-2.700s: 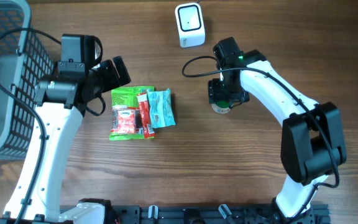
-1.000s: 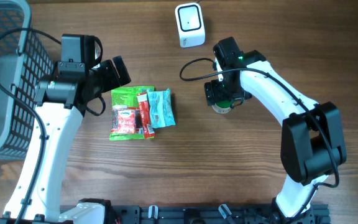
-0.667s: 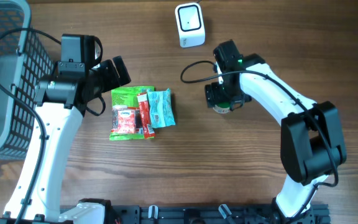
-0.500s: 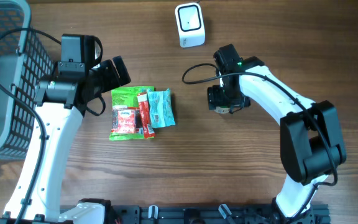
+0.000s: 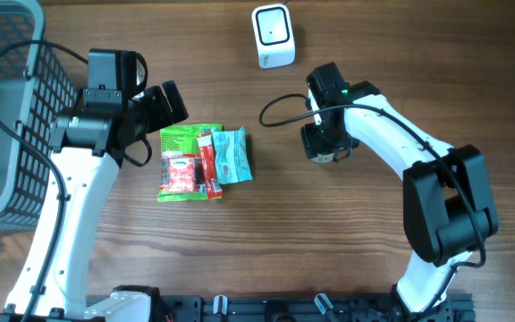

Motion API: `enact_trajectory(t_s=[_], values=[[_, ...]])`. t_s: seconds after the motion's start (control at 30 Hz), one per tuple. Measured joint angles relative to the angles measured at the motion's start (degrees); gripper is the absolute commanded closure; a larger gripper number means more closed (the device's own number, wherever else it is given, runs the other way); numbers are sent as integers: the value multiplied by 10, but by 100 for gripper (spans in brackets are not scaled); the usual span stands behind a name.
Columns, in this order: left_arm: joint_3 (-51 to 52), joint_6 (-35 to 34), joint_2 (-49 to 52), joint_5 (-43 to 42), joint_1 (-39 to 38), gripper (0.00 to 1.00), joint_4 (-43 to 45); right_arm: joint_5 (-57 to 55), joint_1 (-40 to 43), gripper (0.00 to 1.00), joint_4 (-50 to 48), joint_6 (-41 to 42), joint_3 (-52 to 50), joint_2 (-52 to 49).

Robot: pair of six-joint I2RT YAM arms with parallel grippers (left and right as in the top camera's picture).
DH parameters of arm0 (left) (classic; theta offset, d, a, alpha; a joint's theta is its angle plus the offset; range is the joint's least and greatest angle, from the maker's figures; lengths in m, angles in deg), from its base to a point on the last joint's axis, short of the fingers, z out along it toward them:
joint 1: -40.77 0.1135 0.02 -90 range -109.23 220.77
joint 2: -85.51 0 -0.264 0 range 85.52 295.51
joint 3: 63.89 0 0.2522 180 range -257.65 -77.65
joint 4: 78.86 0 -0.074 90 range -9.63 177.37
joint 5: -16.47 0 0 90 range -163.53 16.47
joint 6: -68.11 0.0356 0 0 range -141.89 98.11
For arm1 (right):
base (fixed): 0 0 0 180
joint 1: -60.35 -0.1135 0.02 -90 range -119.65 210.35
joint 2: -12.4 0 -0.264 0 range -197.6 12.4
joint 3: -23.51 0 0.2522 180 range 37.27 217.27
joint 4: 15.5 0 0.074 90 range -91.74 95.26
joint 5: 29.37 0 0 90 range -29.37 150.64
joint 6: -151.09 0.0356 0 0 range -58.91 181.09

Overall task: Scan the item barcode
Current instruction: 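Lift the jar off the table with the right gripper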

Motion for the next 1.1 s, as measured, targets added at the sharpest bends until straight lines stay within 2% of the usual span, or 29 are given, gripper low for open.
enact_trajectory(t_s=[0.1,0.2,0.27,0.33,0.5,0.77,0.9,0.93,1.1], values=[[0,0,0,0,0,0,0,-24,0,19,0,-28,0,0],[0,0,0,0,0,0,0,-34,1,6,0,-36,0,0],[0,0,0,0,0,0,0,-14,1,6,1,-21,0,0],[0,0,0,0,0,0,0,1,1,7,5,-1,0,0],[0,0,0,0,0,0,0,19,1,27,11,76,0,0],[0,0,0,0,0,0,0,13,1,29,3,98,0,0],[0,0,0,0,0,0,0,-12,1,9,-11,33,0,0],[0,0,0,0,0,0,0,-18,1,1,-10,28,0,0],[0,0,0,0,0,0,0,-21,2,0,24,9,15,0]])
